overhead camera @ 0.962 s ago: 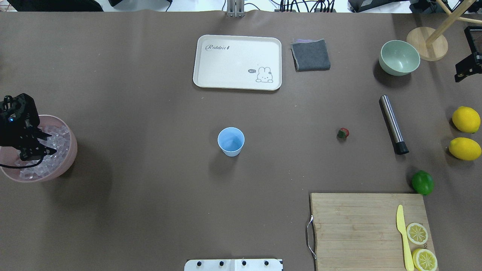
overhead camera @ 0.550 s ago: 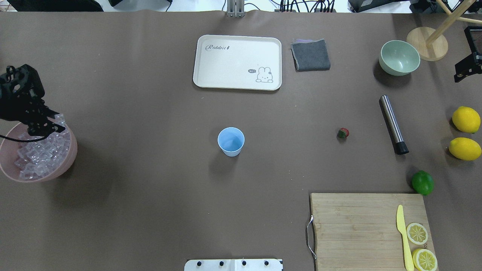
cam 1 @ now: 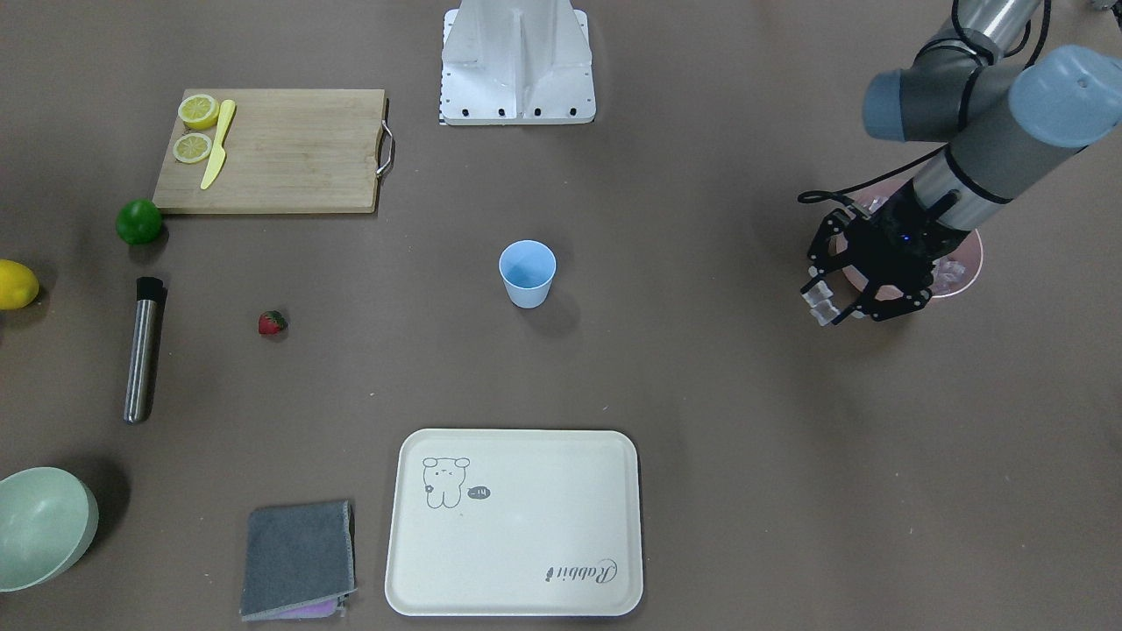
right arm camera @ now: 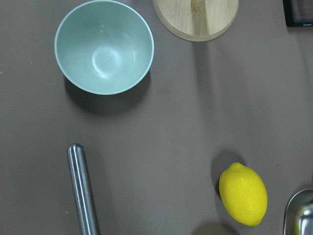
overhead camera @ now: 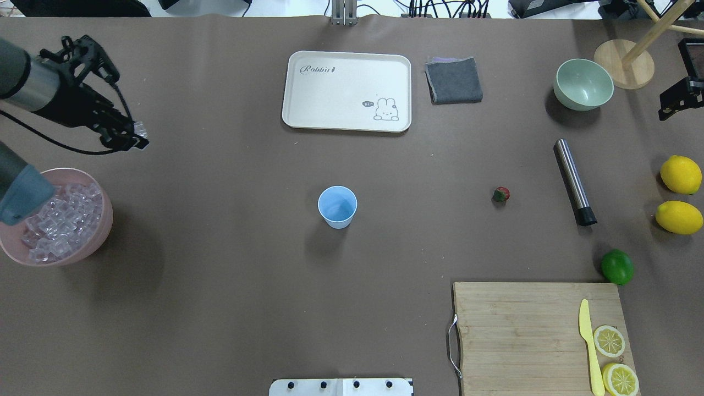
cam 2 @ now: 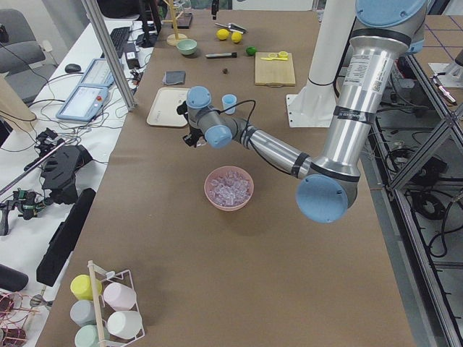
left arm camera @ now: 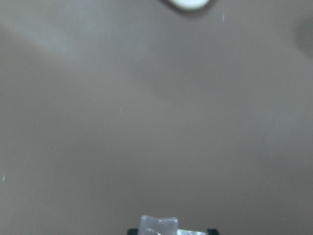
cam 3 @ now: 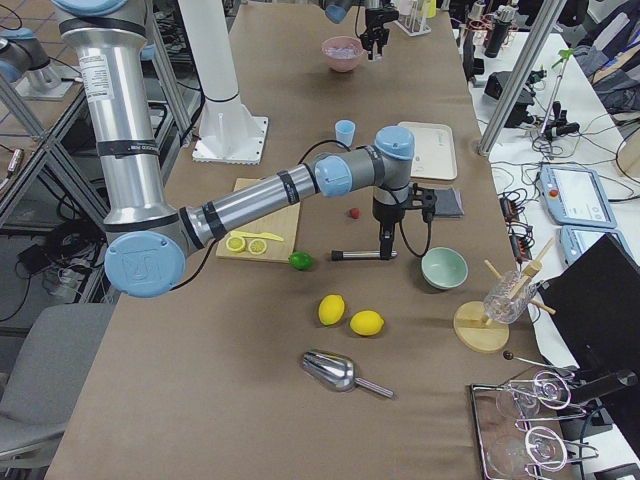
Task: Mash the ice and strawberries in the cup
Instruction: 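Carry the ice with the left gripper over the light-blue cup, then open the left gripper to drop ice into the cup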
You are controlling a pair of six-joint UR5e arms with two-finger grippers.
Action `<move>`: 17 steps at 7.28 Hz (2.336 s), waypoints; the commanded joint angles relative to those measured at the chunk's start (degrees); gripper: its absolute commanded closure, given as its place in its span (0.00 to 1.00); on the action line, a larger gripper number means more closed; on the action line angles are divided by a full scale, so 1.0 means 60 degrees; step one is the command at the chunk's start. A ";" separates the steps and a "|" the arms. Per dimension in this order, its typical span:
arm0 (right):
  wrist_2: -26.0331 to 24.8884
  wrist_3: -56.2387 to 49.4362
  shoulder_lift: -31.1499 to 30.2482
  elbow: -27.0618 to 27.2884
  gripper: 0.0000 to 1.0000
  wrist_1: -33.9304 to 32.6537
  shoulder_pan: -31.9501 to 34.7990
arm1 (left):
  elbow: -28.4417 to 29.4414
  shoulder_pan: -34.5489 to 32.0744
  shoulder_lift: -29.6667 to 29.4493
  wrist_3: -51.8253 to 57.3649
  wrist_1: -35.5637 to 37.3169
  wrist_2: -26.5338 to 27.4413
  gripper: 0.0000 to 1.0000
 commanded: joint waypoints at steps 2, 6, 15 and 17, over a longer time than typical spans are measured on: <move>-0.0026 0.0005 0.0029 -0.0016 0.00 0.0000 -0.0081 | 0.0024 0.1031 -0.1371 -0.2283 -0.0076 0.0059 1.00; -0.0363 0.0005 0.0248 -0.0163 0.00 -0.0014 -0.0227 | 0.0009 0.2949 -0.2180 -0.3941 -0.0192 0.2470 1.00; -0.0612 0.0005 0.0366 -0.0353 0.00 0.0000 -0.0257 | 0.0976 0.4653 -0.2739 -0.4943 -0.2078 0.4835 0.11; -0.0612 0.0005 0.0351 -0.0339 0.00 0.0000 -0.0257 | 0.0991 0.4638 -0.2724 -0.4912 -0.2287 0.4820 0.03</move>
